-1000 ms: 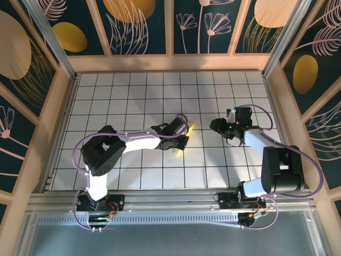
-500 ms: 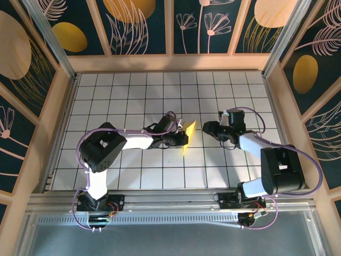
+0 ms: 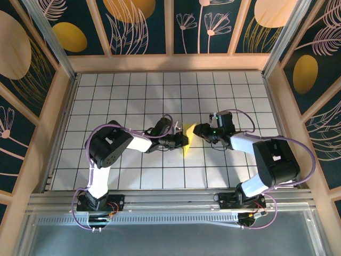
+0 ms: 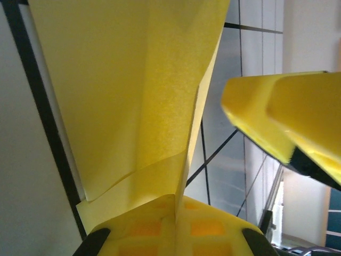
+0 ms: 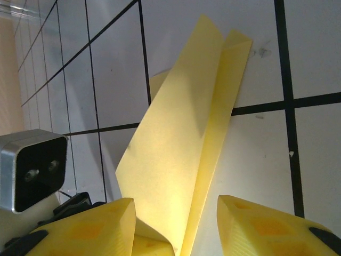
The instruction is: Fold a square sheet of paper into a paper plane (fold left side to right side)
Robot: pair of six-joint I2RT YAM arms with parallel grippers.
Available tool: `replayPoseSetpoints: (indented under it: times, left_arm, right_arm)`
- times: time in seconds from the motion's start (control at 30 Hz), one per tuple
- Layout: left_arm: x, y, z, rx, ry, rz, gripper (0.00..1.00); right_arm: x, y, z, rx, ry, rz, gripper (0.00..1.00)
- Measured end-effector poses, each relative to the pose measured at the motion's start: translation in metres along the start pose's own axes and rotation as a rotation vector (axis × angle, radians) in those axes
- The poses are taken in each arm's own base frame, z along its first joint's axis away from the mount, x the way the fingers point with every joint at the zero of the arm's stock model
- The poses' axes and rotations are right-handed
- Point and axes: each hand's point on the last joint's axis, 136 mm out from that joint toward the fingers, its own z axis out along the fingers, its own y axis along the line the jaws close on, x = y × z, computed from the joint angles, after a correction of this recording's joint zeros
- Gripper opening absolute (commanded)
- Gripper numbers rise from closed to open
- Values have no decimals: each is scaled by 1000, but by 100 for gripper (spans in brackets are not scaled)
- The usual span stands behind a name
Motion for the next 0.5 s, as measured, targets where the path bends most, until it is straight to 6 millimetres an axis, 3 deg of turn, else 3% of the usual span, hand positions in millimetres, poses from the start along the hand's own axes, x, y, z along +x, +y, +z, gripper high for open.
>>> replayPoseSetpoints:
  times: [0.5]
  left_arm:
    - [0, 5, 4, 55, -3, -71, 0]
  right_arm:
    - [9, 1, 23, 9, 38, 9, 42]
